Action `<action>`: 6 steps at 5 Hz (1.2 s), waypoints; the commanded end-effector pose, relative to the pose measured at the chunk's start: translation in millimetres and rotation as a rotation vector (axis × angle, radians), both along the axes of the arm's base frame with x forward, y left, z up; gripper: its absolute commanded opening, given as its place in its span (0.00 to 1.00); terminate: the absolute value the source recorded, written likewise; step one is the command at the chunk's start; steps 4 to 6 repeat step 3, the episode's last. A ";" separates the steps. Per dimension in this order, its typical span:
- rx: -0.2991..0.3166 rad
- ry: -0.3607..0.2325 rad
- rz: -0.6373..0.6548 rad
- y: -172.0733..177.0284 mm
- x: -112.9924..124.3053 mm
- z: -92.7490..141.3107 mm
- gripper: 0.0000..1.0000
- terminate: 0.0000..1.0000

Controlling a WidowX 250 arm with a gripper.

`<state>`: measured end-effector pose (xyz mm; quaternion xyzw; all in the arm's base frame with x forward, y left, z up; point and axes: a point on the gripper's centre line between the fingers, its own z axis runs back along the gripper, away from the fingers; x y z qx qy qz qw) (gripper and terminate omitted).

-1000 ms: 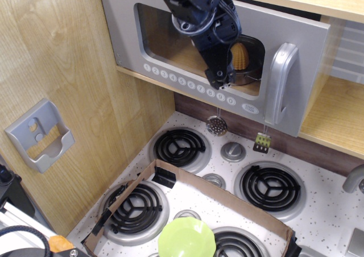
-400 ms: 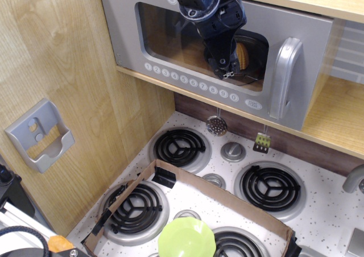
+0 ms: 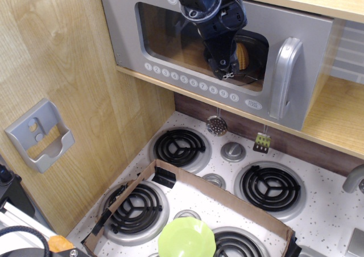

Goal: Close microwave

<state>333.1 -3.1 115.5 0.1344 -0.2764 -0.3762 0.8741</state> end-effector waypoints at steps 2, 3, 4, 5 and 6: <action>-0.021 0.246 0.298 -20.5 -27.3 25.8 1.00 0.00; -0.021 0.246 0.298 -20.5 -27.3 25.8 1.00 1.00; -0.021 0.246 0.298 -20.5 -27.3 25.8 1.00 1.00; -0.021 0.246 0.298 -20.5 -27.3 25.8 1.00 1.00; -0.021 0.246 0.298 -20.5 -27.3 25.8 1.00 1.00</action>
